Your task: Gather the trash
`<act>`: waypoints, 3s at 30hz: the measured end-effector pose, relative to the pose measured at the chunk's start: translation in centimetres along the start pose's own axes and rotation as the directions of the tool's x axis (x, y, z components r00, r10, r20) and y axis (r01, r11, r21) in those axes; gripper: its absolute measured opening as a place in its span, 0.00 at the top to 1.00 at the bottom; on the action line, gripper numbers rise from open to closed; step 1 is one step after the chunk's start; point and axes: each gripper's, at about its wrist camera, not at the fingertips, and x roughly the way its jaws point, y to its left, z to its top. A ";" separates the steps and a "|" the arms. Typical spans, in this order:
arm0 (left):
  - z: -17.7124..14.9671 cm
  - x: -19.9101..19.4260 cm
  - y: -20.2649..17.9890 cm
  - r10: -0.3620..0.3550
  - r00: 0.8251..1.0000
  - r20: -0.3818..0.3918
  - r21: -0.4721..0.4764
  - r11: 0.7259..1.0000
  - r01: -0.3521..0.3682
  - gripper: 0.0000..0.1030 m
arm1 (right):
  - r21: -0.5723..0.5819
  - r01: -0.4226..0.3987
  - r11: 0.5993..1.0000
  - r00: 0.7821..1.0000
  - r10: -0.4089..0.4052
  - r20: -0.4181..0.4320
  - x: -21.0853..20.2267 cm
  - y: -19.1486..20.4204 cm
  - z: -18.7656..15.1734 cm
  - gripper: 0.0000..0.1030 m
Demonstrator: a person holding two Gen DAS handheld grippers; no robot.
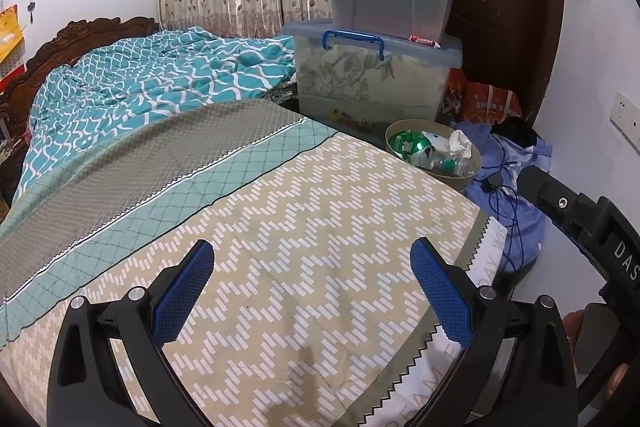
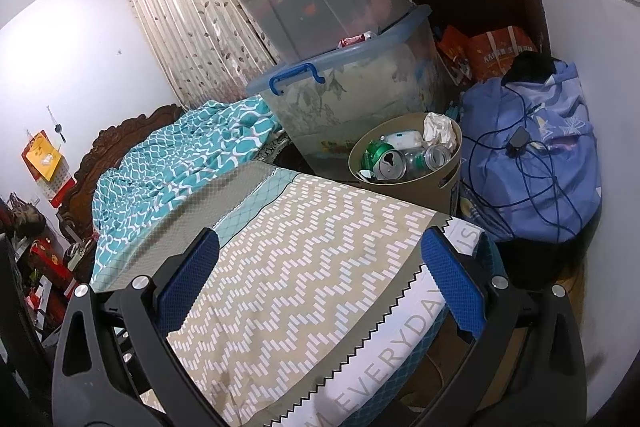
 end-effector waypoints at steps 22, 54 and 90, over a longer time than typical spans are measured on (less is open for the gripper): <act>0.7 -2.7 0.6 0.135 0.983 0.121 -0.026 0.991 -0.133 0.08 | -0.036 0.050 0.998 0.998 -0.049 0.043 -0.5 0.3 -0.1 0.03; 0.8 -3.4 1.1 0.113 0.989 0.090 -0.042 0.993 -0.110 0.08 | -0.038 0.047 0.998 0.999 -0.047 -0.014 0.3 0.3 -1.2 0.03; 1.1 -4.5 2.5 0.152 0.982 0.112 -0.132 0.982 -0.136 0.08 | -0.036 0.029 0.999 0.999 -0.030 -0.036 0.6 0.6 -1.4 0.03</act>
